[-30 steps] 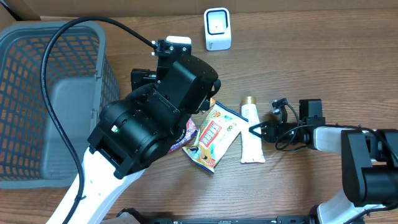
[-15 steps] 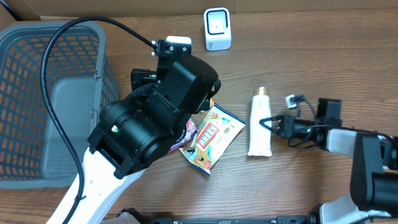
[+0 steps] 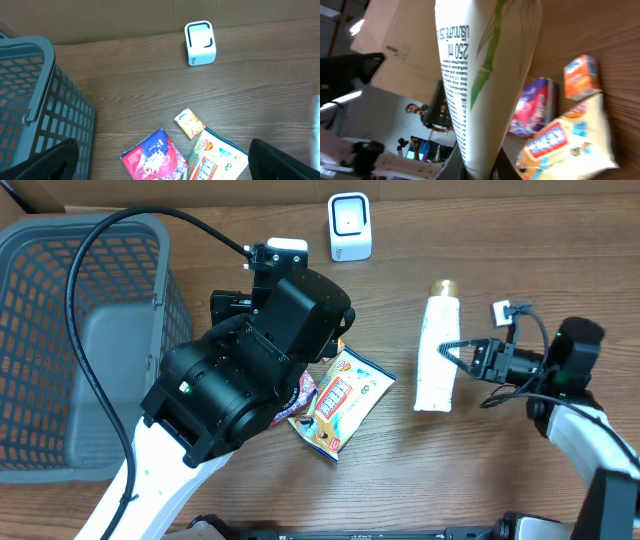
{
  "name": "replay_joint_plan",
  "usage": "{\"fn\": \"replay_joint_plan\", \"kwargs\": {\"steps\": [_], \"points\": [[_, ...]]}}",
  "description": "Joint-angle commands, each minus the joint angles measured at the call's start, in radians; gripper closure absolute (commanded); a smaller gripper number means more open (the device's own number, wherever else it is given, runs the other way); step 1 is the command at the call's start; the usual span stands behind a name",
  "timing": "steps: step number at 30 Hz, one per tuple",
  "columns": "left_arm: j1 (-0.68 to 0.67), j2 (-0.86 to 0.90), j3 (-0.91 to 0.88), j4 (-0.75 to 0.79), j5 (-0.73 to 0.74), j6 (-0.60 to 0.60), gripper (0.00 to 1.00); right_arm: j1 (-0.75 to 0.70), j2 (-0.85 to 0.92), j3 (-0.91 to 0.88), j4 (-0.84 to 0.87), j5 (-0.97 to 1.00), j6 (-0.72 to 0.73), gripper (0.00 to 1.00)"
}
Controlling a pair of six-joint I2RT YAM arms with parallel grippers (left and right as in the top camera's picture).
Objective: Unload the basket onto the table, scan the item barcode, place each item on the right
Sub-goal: 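Carry the white tube toward the white scanner at the back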
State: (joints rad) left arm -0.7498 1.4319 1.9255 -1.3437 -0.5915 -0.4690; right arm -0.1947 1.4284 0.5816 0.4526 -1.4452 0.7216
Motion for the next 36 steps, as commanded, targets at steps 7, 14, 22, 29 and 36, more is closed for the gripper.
{"fn": "replay_joint_plan", "kwargs": {"steps": [7,14,22,29,36], "points": [[0.005,0.003,0.014,0.001,-0.017,0.001,0.0,0.02,-0.149,0.01,0.08,-0.032,0.278,0.96],[0.005,0.006,0.014,0.001,-0.017,0.001,0.0,0.165,-0.15,0.01,0.052,0.068,0.273,0.96],[0.005,0.006,0.014,0.001,-0.017,0.001,0.0,0.234,-0.149,0.01,0.051,0.124,0.247,0.96],[0.005,0.006,0.014,0.001,-0.017,0.001,0.0,0.234,-0.149,0.01,0.05,0.221,0.104,0.96],[0.005,0.006,0.014,0.001,-0.017,0.001,0.0,0.241,-0.145,0.01,-0.125,0.7,-0.153,0.96]]}}
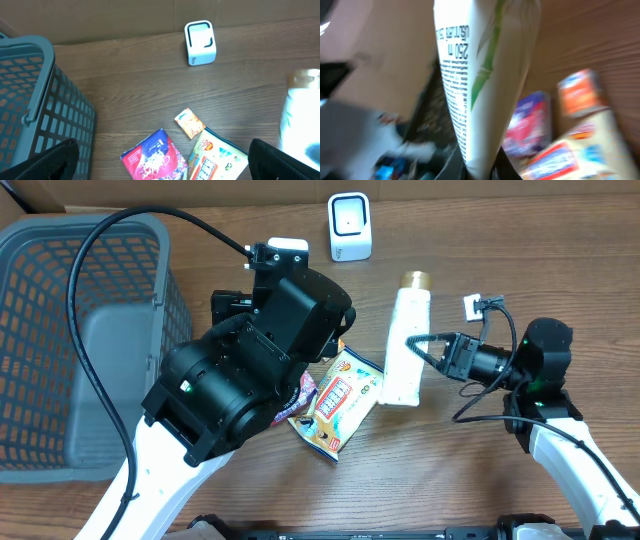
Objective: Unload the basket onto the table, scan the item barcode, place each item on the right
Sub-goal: 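Carry the white tube toward the white scanner at the back, then hold the white tube's label in front of the scanner window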
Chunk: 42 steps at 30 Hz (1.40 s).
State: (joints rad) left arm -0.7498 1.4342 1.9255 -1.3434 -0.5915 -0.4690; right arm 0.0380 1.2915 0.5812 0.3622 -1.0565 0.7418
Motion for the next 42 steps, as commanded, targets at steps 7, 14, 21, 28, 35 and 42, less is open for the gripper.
{"fn": "replay_joint_plan", "kwargs": {"steps": [7,14,21,28,35,42], "points": [[0.005,0.004,0.014,0.001,-0.017,0.001,0.0,0.08,0.052,0.065,-0.073,0.711,-0.28,0.96],[0.005,0.004,0.014,0.001,-0.017,0.001,0.0,0.138,0.269,0.312,-0.097,0.857,-0.452,0.96],[0.005,0.004,0.014,0.001,-0.017,0.001,0.0,0.167,0.52,0.689,-0.253,0.977,-0.683,0.96],[0.005,0.004,0.014,0.001,-0.017,0.001,0.0,0.272,0.693,0.912,-0.276,1.261,-1.073,0.96],[0.005,0.004,0.014,0.001,-0.017,0.001,0.0,0.334,0.822,0.92,-0.031,1.432,-1.429,0.96],[0.005,0.004,0.014,0.001,-0.017,0.001,0.0,0.349,0.929,0.92,0.208,1.449,-1.727,0.96]]}}
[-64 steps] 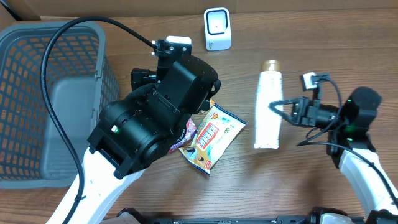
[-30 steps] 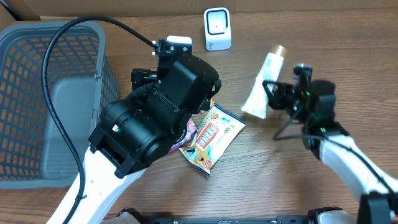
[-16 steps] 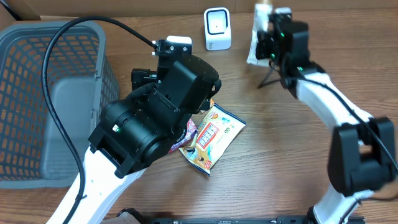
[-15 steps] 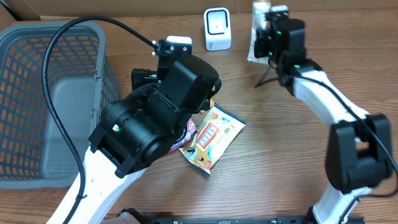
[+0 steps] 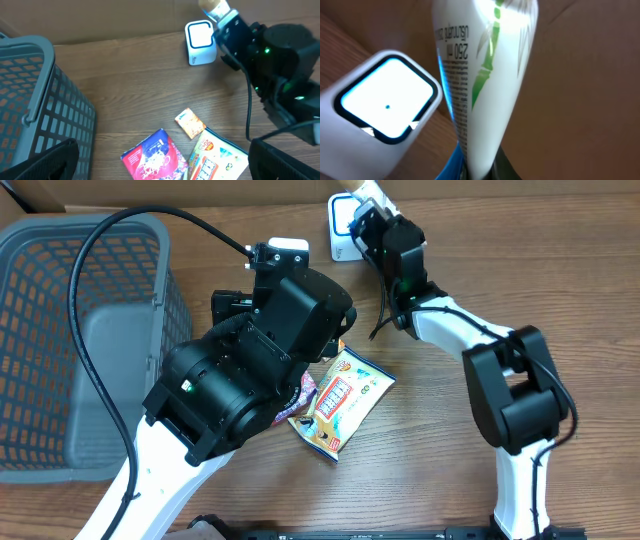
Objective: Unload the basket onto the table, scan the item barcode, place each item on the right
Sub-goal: 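Hold the white tube's label in front of the scanner window, then carry the white tube to the right edge of the table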
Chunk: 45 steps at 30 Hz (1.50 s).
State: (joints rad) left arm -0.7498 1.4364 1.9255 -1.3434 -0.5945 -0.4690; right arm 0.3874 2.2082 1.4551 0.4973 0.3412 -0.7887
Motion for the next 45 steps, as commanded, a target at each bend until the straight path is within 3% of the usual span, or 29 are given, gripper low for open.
{"fn": "replay_joint_plan", "kwargs": {"steps": [1,7,22,36,40,45], "points": [[0.005,0.002,0.014,0.001,-0.014,0.001,0.0,0.0,0.025,0.046,0.101,0.05,-0.236,0.96],[0.005,0.002,0.014,0.001,-0.014,0.001,0.0,0.0,0.105,0.047,0.191,0.015,-0.428,0.96],[0.005,0.002,0.014,0.001,-0.014,0.001,0.0,0.006,0.243,0.209,0.201,-0.063,-0.509,0.96],[0.005,0.002,0.014,0.001,-0.014,0.001,0.0,0.011,0.243,0.215,0.167,-0.071,-0.581,0.96],[0.005,0.002,0.014,0.001,-0.014,0.001,0.0,0.011,0.215,0.215,0.13,-0.044,-0.58,0.96],[0.005,0.002,0.014,0.001,-0.014,0.001,0.0,0.011,0.131,0.214,-0.08,0.081,-0.569,0.96]]}}
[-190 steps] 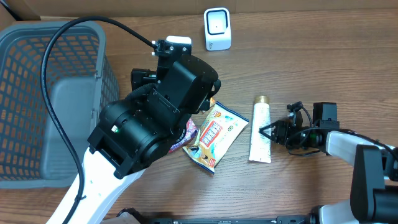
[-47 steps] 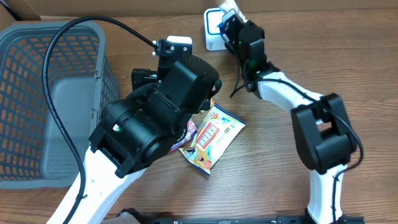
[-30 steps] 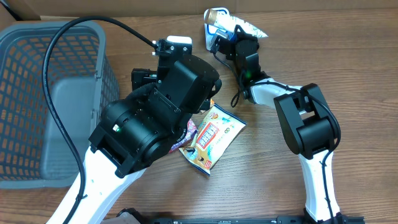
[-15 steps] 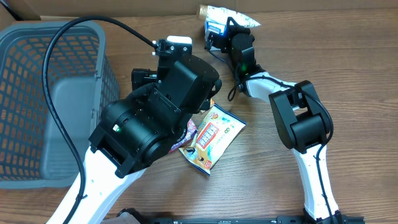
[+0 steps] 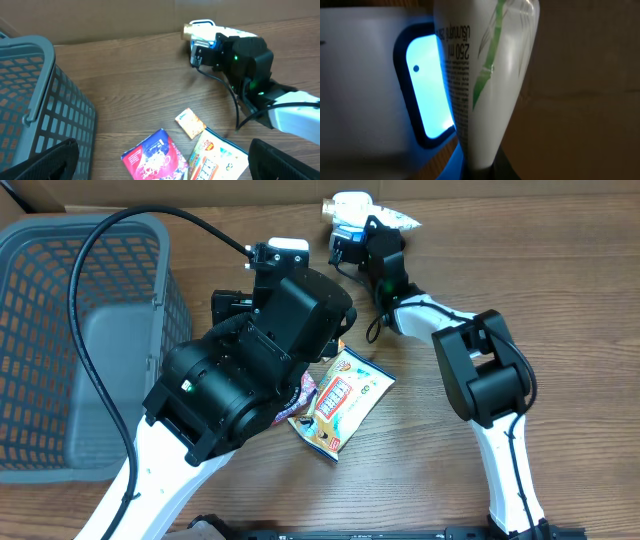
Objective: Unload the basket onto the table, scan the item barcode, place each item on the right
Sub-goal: 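Carry the white tube to the right edge of the table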
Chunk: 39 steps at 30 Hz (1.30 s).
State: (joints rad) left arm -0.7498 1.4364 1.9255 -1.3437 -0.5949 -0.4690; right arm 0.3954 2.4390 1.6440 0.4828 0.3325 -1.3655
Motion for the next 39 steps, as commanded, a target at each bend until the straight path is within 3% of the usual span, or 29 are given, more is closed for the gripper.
{"fn": "replay_joint_plan", "kwargs": {"steps": [1,7,11,14,17,21,24,27,31,39], "points": [[0.005,0.002,0.014,0.001,-0.013,0.001,0.0,0.003,-0.119,0.024,-0.091,0.109,0.008,0.96],[0.005,0.002,0.014,0.001,-0.014,0.001,0.0,0.01,-0.275,0.024,-0.147,0.214,0.062,0.96],[0.005,0.002,0.014,0.001,-0.014,0.001,0.0,0.015,-0.365,0.024,-0.196,0.364,0.236,0.96],[0.005,0.002,0.014,0.001,-0.014,0.001,0.0,0.003,-0.418,0.024,-0.343,0.534,0.542,0.96],[0.005,0.002,0.014,0.001,-0.013,0.001,0.0,-0.014,-0.466,0.024,-0.666,0.638,0.934,0.96],[0.005,0.002,0.014,0.001,-0.013,0.001,0.0,-0.036,-0.526,0.024,-1.201,0.379,1.419,0.96],[0.005,0.002,0.014,0.001,-0.013,0.001,0.0,-0.083,-0.544,0.024,-1.427,0.23,1.681,0.96],[0.005,0.002,0.014,0.001,-0.013,0.001,0.0,-0.162,-0.548,0.024,-1.569,0.169,1.777,0.96],[0.005,0.002,0.014,0.001,-0.013,0.001,0.0,-0.327,-0.548,0.024,-1.674,0.05,1.786,0.96],[0.005,0.002,0.014,0.001,-0.013,0.001,0.0,-0.736,-0.547,0.018,-1.611,-0.021,1.785,0.96]]}}
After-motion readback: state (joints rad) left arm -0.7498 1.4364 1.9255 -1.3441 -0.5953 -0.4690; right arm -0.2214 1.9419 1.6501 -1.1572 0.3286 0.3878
